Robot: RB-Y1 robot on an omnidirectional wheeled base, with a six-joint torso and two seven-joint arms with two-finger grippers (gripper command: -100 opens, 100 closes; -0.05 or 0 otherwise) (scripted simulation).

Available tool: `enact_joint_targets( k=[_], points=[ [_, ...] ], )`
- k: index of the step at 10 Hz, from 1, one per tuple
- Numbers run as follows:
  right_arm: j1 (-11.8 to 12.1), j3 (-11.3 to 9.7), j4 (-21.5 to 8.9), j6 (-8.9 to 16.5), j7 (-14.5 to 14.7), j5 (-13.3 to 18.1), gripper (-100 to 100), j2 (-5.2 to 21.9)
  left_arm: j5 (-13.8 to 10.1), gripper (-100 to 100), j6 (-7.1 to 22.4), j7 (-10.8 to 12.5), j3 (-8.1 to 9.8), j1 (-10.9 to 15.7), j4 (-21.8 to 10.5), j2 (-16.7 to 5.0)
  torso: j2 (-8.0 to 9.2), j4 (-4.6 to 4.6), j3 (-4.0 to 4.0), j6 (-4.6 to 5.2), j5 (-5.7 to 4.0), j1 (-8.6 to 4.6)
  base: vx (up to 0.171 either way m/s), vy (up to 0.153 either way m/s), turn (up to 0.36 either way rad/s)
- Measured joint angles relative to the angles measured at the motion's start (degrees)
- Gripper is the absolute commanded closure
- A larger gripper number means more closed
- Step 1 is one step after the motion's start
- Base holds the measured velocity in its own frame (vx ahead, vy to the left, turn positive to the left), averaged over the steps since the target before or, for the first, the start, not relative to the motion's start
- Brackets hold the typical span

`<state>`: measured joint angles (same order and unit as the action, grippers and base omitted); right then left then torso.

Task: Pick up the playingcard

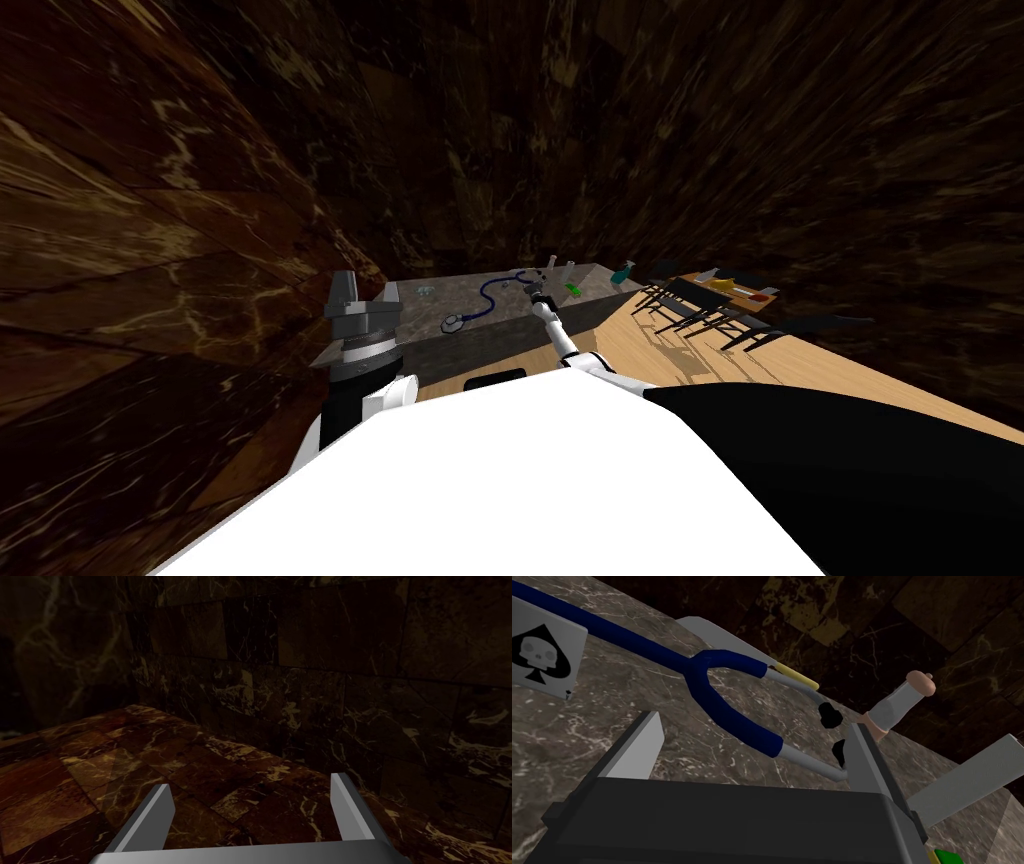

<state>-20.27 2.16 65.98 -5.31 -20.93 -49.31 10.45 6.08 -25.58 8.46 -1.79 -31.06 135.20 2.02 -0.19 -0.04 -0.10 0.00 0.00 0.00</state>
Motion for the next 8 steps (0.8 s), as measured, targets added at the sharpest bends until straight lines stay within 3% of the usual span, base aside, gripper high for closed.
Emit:
enact_joint_targets(
  k=[4,6,7,8],
  points=[
    [-3.54,0.63,-6.0,3.09,-1.05,-5.56,-100,-1.26,0.0,0,0.0,0.0,0.0,0.0,0.0,0.0,-0.1,-0.03,-0.06,0.0,-0.01,-0.03,0.067,-0.024,0.065],
    [-4.96,0.03,-9.14,4.75,-2.11,-9.28,-100,-1.4,0.0,0,0.0,0.0,0.0,-0.01,0.0,0.0,-0.17,-0.04,-0.1,0.02,-0.01,-0.05,0.088,-0.03,0.071],
    [-6.27,-1.71,-11.88,4.44,-3.25,-11.71,-100,-1.04,0.0,0,0.0,0.0,0.0,-0.01,0.0,0.0,-0.17,-0.04,-0.1,0.01,-0.01,-0.05,0.048,-0.019,0.036],
    [-6.32,-0.96,-12.06,4.9,-3.18,-12.0,-100,-1.96,0.0,0,0.0,0.0,0.0,0.0,0.0,0.0,-0.05,-0.02,-0.04,0.03,-0.01,-0.01,0.042,-0.012,0.053]
  ],
)
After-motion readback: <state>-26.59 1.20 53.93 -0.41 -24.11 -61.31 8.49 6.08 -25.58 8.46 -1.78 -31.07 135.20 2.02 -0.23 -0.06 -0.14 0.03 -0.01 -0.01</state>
